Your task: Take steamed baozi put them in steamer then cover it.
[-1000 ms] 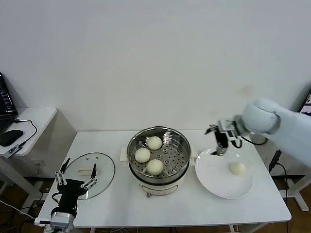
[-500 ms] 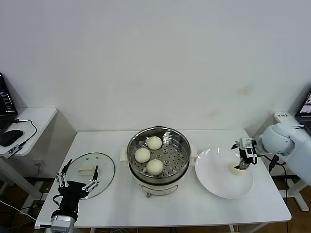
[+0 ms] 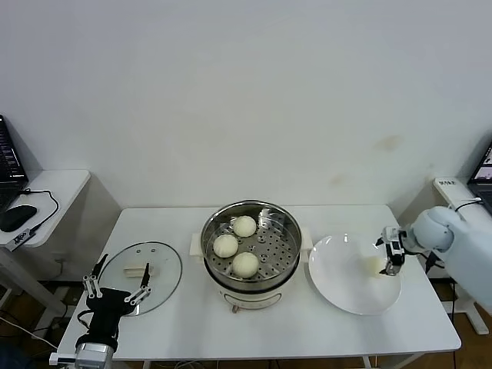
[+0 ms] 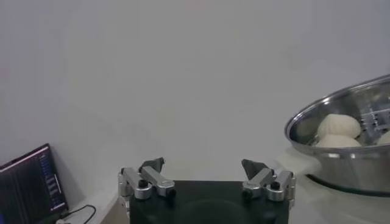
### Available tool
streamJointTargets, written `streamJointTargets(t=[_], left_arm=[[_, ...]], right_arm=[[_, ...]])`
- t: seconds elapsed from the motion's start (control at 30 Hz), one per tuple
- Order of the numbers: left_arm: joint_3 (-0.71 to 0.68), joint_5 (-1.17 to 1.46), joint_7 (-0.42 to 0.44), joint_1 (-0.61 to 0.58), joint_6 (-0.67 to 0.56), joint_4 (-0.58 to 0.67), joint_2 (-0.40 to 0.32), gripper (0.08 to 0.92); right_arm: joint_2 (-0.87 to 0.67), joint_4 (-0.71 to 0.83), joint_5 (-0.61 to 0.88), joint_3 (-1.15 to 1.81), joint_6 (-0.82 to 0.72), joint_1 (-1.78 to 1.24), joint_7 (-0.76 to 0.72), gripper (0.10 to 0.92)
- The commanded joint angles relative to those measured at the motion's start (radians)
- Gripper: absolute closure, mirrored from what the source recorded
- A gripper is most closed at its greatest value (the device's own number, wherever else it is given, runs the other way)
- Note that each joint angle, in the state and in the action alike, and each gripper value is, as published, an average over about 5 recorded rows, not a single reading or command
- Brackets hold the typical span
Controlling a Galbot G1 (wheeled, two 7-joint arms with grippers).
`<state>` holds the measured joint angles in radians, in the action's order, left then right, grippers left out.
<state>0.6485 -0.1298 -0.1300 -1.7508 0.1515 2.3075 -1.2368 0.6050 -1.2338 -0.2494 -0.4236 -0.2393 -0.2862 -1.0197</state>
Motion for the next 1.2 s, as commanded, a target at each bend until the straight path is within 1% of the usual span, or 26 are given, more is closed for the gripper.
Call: streamJointTargets(t=[0.03,0.2,0.3,0.5,0.7,0.77,1.0,1.2], left_arm=[[0.002,-0.001,0.001,-0.003,0.000,-0.006,-0.002,0.177],[0.003,0.000,0.000,-0.001,-0.002,-0.014,-0.005,0.177],[0.003,0.000,0.000,0.002,-0.002,-0.018,-0.004,0.177],[0.006,0.002,0.000,0.004,-0.002,-0.021,-0.004,0.177],[0.012,0.006,0.000,0.003,-0.004,-0.024,-0.005,0.177],[0.014,0.008,0.000,0.003,-0.005,-0.025,-0.005,0.177],[0.015,0.010,0.000,0.005,-0.006,-0.027,-0.006,0.177],[0.008,0.010,0.000,0.017,-0.004,-0.040,-0.004,0.177]], right_arm=[[0.110,0.173,-0.063,0.036,0.042,-0.037,0.001,0.203],[0.133,0.205,-0.062,0.028,0.037,-0.021,0.018,0.205],[0.147,0.214,-0.061,0.024,0.031,-0.012,0.021,0.224],[0.140,0.199,-0.062,0.007,0.016,0.007,0.005,0.320],[0.103,0.171,-0.039,-0.025,0.008,0.057,-0.027,0.444],[0.083,0.145,-0.017,-0.047,-0.002,0.086,-0.043,0.471],[0.007,0.014,0.094,-0.209,-0.057,0.252,-0.071,0.482],[-0.052,-0.160,0.228,-0.449,-0.119,0.544,-0.070,0.478]])
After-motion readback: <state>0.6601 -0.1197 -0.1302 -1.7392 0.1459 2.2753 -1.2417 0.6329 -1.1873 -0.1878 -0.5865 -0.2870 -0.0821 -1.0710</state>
